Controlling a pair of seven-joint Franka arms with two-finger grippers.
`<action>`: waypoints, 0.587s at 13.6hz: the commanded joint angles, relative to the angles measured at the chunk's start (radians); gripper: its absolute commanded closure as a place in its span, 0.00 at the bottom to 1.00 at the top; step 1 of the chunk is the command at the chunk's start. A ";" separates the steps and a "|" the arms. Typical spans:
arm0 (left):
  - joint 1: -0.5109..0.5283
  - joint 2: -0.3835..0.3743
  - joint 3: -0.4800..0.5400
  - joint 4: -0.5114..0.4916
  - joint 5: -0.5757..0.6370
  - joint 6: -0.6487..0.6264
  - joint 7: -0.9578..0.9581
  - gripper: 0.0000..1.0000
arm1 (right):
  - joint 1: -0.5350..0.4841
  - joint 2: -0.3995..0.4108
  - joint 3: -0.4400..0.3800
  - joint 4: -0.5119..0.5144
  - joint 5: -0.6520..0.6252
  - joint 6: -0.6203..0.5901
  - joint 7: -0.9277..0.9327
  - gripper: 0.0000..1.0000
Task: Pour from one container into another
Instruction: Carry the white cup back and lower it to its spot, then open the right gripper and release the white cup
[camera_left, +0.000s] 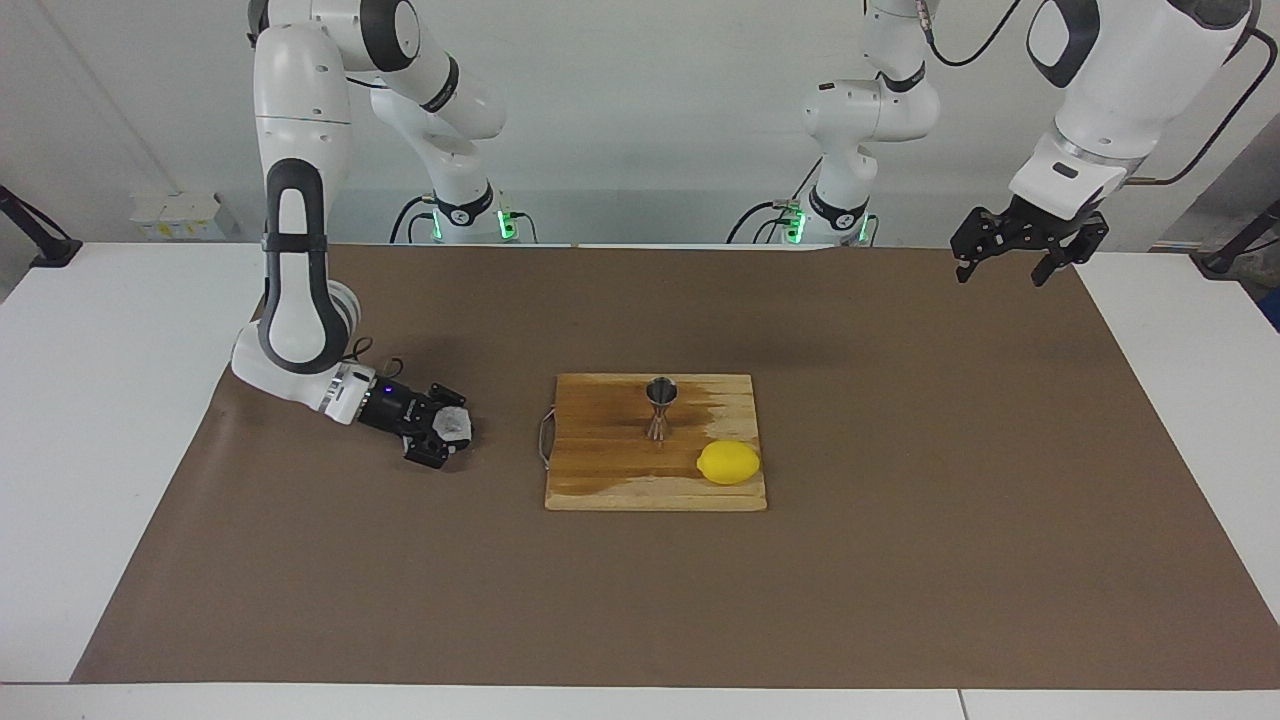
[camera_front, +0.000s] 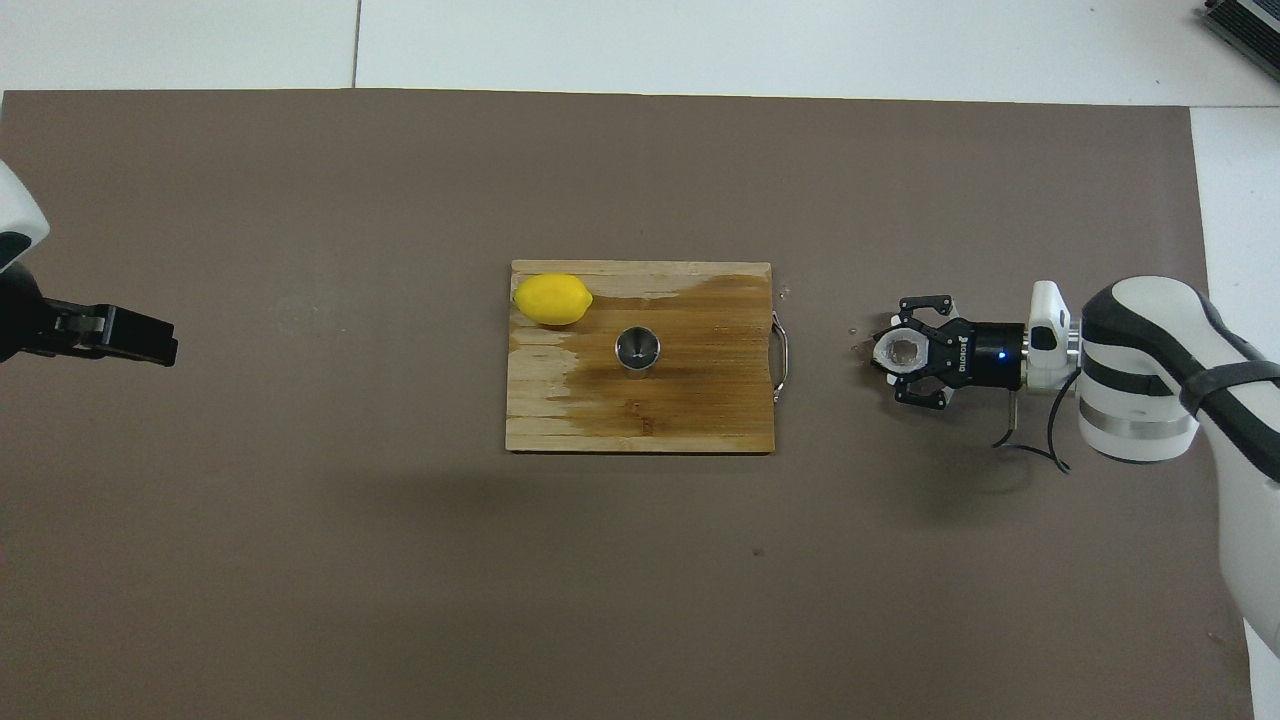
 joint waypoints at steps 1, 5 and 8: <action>0.009 -0.010 -0.006 -0.002 0.017 -0.014 0.009 0.00 | -0.008 -0.009 0.009 0.004 -0.001 -0.005 0.005 0.00; 0.009 -0.010 -0.006 -0.002 0.017 -0.014 0.009 0.00 | -0.025 -0.078 0.001 0.010 -0.205 0.008 0.116 0.00; 0.009 -0.010 -0.006 -0.002 0.017 -0.013 0.009 0.00 | -0.060 -0.144 -0.002 0.010 -0.361 0.008 0.207 0.00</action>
